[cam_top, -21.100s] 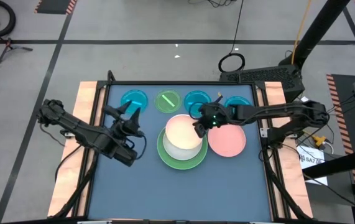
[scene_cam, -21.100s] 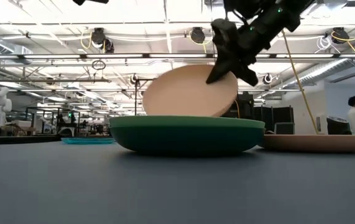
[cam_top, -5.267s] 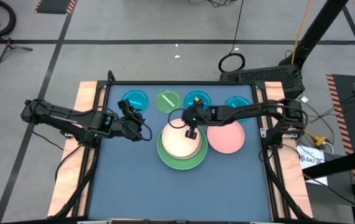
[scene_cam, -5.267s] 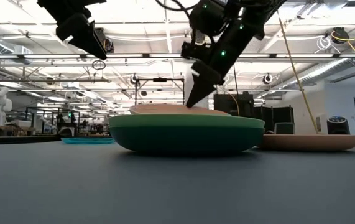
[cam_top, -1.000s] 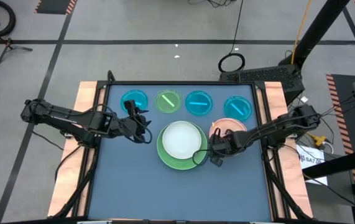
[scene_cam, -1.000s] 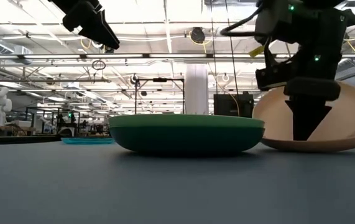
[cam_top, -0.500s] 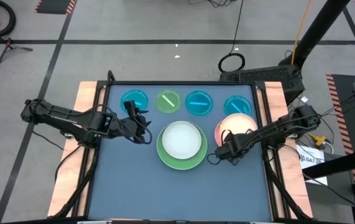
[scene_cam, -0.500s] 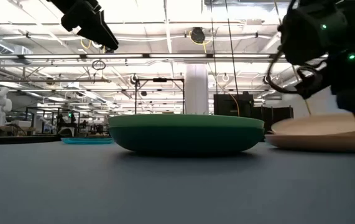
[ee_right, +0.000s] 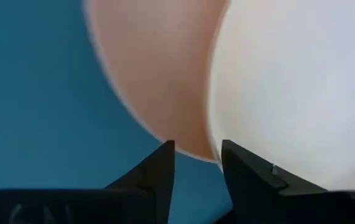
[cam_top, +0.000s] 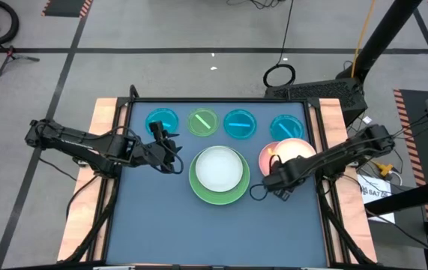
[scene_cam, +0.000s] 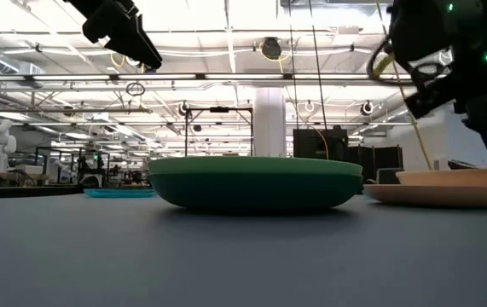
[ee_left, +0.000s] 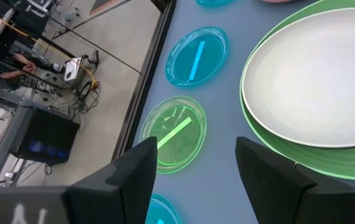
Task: Stack plastic plates
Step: Remove the light orange plate from the orange plate to the middle left of the table
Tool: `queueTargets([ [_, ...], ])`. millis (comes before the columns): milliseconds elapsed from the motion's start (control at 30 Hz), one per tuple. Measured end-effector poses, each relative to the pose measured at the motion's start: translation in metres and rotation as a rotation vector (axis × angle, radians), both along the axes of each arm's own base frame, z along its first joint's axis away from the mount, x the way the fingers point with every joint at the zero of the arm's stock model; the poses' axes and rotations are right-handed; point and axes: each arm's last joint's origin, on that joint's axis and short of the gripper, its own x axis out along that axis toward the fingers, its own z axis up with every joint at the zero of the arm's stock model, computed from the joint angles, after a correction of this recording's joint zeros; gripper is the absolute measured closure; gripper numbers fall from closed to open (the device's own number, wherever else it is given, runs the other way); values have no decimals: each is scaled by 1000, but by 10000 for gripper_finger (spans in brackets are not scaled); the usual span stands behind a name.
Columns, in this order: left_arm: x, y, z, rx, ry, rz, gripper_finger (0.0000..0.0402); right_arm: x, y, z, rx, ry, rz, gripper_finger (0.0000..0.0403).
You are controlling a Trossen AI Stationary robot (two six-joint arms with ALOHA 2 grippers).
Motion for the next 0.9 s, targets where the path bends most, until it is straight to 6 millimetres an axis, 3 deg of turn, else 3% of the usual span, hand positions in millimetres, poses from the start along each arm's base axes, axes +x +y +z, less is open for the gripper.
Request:
queueTargets([
  [200,0,0,0,0,-1,0,179,2,1,14,34,-180,-6,275],
  [367,0,0,0,0,-1,0,179,20,15,14,96,-374,178,275],
  [600,0,0,0,-3,-3,2,179,29,17,-17,-62,-232,243,275],
  [767,0,0,0,-3,-3,2,179,35,20,-30,-74,-202,258,278],
  [900,0,0,0,-3,-3,2,179,37,20,-35,-79,-199,237,331],
])
